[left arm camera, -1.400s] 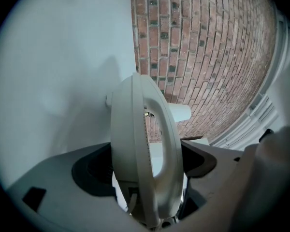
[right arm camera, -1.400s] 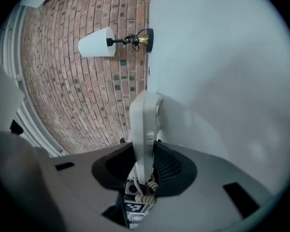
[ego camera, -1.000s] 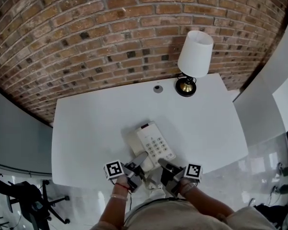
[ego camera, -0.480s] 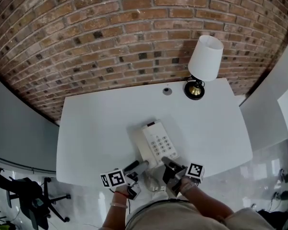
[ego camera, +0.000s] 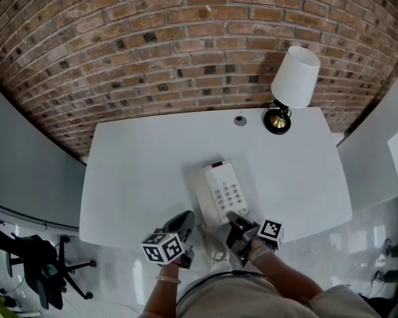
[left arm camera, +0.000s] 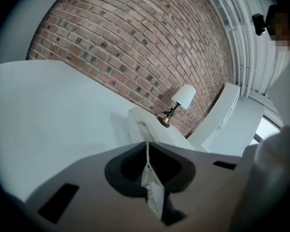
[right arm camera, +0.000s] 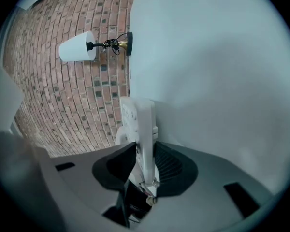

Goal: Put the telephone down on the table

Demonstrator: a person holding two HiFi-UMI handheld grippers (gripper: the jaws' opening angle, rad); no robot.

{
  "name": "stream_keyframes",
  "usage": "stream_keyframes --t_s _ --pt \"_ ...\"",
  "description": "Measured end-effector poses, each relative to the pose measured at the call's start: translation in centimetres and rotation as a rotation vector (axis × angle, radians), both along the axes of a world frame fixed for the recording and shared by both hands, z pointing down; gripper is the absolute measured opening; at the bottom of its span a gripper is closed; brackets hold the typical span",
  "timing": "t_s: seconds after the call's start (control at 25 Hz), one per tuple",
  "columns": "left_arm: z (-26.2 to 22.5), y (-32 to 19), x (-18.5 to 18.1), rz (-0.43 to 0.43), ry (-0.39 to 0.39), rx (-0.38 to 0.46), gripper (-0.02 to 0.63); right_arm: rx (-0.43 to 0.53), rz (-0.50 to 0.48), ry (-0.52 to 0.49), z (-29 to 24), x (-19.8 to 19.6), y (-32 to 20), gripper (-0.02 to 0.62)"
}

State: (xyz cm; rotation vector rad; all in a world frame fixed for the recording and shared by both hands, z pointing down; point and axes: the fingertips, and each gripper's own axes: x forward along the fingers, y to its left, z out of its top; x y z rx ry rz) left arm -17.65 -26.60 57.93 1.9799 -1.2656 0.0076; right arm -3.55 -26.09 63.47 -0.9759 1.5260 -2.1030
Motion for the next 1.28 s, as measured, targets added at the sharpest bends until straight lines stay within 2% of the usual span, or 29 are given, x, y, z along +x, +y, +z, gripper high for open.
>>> stream_keyframes --t_s 0.36,0.52,0.72,1.0,1.16,1.28 --pt "-0.8 0.5 -1.7 -0.053 0.010 0.024 0.020 -0.100 0.001 0.067 1.7 -0.2 0.2 0.125" --pt "-1.0 0.6 -1.2 -0.048 0.021 0.029 0.020 -0.161 -0.051 0.133 1.9 -0.4 0.3 0.144" --pt "-1.3 0.5 -0.4 -0.035 0.033 0.041 0.020 -0.190 -0.208 0.217 1.9 -1.2 0.9 0.164" --pt "-1.7 0.2 -0.1 -0.036 0.052 0.054 0.020 -0.094 -0.537 0.350 1.9 -2.2 2.3 0.179" --pt "-1.8 0.4 0.0 -0.039 0.063 0.057 0.020 -0.042 -0.693 0.386 1.8 -2.4 3.5 0.142" --pt "-2.0 0.4 -0.1 -0.044 0.071 0.062 0.020 -0.008 -0.746 0.397 1.4 -2.5 3.8 0.120"
